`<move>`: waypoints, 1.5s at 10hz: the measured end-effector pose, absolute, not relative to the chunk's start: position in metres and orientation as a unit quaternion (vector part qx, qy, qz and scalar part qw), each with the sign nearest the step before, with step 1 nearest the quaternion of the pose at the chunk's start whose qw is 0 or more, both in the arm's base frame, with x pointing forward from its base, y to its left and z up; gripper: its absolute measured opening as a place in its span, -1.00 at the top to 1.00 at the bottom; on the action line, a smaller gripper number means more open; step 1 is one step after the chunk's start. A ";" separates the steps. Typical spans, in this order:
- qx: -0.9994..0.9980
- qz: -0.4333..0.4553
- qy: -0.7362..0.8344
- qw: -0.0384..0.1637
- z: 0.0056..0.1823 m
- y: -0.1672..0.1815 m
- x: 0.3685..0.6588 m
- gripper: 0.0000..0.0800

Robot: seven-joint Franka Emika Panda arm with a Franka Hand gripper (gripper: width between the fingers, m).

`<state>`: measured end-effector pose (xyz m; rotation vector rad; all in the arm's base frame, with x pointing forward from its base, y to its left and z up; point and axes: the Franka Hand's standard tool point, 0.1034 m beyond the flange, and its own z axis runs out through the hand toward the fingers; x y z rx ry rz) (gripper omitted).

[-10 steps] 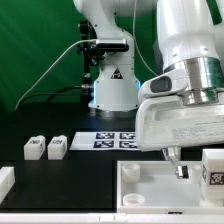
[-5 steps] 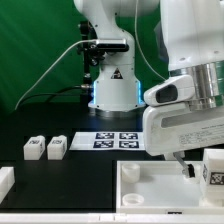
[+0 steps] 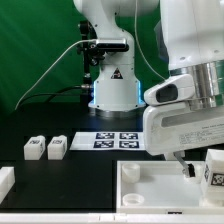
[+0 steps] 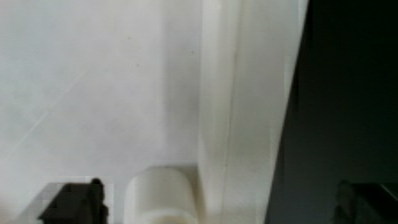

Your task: Assemble one leg

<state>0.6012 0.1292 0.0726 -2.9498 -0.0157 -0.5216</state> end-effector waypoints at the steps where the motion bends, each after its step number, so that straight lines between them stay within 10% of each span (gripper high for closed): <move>1: -0.982 -0.174 -0.005 0.073 0.073 0.129 0.601 -0.62; 3: -0.995 -0.053 -0.007 0.089 0.052 0.136 0.570 -0.62; 7: -0.997 -0.032 -0.001 0.073 0.094 0.120 0.604 -0.62; 15: -0.998 -0.001 0.010 0.065 0.090 0.109 0.616 -0.62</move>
Offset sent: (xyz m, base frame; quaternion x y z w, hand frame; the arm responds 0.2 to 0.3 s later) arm 0.0123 -0.0326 0.0339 -0.0838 -0.0835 -0.0048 0.9930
